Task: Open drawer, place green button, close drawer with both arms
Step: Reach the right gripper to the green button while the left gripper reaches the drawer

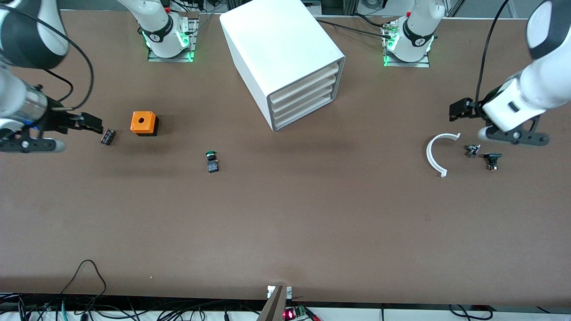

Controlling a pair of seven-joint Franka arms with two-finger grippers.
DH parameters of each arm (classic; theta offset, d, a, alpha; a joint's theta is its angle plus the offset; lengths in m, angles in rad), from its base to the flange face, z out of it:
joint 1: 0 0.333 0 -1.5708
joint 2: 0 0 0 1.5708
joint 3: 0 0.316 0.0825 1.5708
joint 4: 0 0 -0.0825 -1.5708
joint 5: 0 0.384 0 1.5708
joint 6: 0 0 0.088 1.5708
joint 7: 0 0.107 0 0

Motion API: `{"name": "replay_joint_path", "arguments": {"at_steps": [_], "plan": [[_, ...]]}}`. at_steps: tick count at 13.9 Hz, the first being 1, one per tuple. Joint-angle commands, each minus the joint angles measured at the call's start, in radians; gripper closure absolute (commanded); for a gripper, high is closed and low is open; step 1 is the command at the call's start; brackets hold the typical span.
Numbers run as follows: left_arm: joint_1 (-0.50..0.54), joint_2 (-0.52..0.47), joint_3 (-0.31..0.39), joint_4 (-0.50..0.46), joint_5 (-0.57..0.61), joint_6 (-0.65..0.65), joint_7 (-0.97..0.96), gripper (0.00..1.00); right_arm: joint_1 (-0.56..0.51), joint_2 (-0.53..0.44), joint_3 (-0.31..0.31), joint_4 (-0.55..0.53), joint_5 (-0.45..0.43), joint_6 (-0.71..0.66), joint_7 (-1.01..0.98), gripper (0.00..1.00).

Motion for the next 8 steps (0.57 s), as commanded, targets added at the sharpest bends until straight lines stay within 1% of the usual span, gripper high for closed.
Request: {"name": "replay_joint_path", "arguments": {"at_steps": [1, 2, 3, 4, 5, 6, 7, 8], "plan": [[-0.010, 0.113, 0.000, -0.008, -0.092, 0.024, 0.015, 0.00, 0.077, 0.062, -0.003, 0.020, 0.004, 0.047, 0.006, 0.00], [-0.015, 0.147, -0.005, -0.021, -0.170, 0.033, 0.014, 0.00, 0.081, 0.085, -0.003, 0.018, 0.016, 0.072, 0.011, 0.00], [-0.017, 0.183, -0.010, -0.056, -0.251, 0.061, 0.014, 0.00, 0.091, 0.105, -0.003, 0.017, 0.018, 0.096, 0.015, 0.00], [-0.018, 0.210, -0.026, -0.111, -0.345, 0.106, 0.014, 0.00, 0.103, 0.128, -0.003, 0.015, 0.019, 0.116, 0.017, 0.00], [-0.018, 0.234, -0.045, -0.164, -0.435, 0.169, 0.015, 0.00, 0.112, 0.154, -0.002, 0.015, 0.021, 0.135, 0.015, 0.00], [-0.020, 0.259, -0.077, -0.210, -0.526, 0.223, 0.015, 0.00, 0.120, 0.177, 0.015, 0.010, 0.037, 0.159, 0.018, 0.00], [-0.029, 0.286, -0.112, -0.243, -0.615, 0.264, 0.017, 0.00, 0.118, 0.198, 0.036, 0.007, 0.063, 0.194, 0.018, 0.00], [-0.053, 0.314, -0.129, -0.261, -0.692, 0.291, 0.018, 0.00, 0.118, 0.218, 0.041, 0.001, 0.086, 0.213, 0.018, 0.00]]}}
